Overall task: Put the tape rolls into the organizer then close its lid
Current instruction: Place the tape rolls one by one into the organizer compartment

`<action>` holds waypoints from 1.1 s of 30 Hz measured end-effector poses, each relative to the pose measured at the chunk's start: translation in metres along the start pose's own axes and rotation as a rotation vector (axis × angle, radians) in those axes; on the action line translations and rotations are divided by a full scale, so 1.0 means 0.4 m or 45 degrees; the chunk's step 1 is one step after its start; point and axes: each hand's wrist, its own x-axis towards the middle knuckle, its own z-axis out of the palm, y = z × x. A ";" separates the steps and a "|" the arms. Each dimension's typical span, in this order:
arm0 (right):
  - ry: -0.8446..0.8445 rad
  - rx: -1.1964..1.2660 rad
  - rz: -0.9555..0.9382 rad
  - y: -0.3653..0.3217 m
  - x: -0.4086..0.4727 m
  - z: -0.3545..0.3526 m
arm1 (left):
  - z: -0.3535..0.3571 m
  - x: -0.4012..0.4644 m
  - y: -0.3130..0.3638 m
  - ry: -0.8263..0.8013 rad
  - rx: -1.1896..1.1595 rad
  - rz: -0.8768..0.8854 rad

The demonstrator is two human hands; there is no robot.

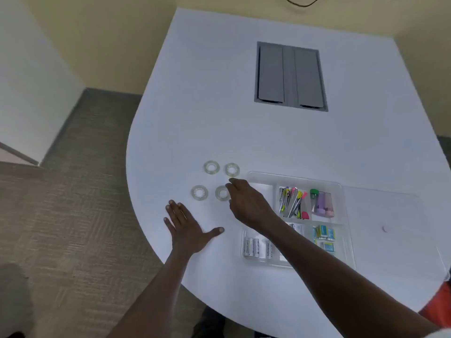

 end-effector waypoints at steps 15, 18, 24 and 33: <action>-0.166 -0.217 -0.020 -0.024 0.063 0.130 | -0.009 0.027 -0.014 -0.130 -0.006 0.045; -0.171 -0.081 0.014 -0.031 0.069 0.124 | -0.014 0.022 -0.008 -0.136 -0.001 0.047; 0.093 0.137 0.086 -0.039 0.068 0.069 | -0.019 0.013 -0.003 -0.142 -0.007 0.044; 0.396 0.296 0.536 0.073 -0.010 -0.022 | -0.014 0.017 -0.008 -0.147 -0.014 0.032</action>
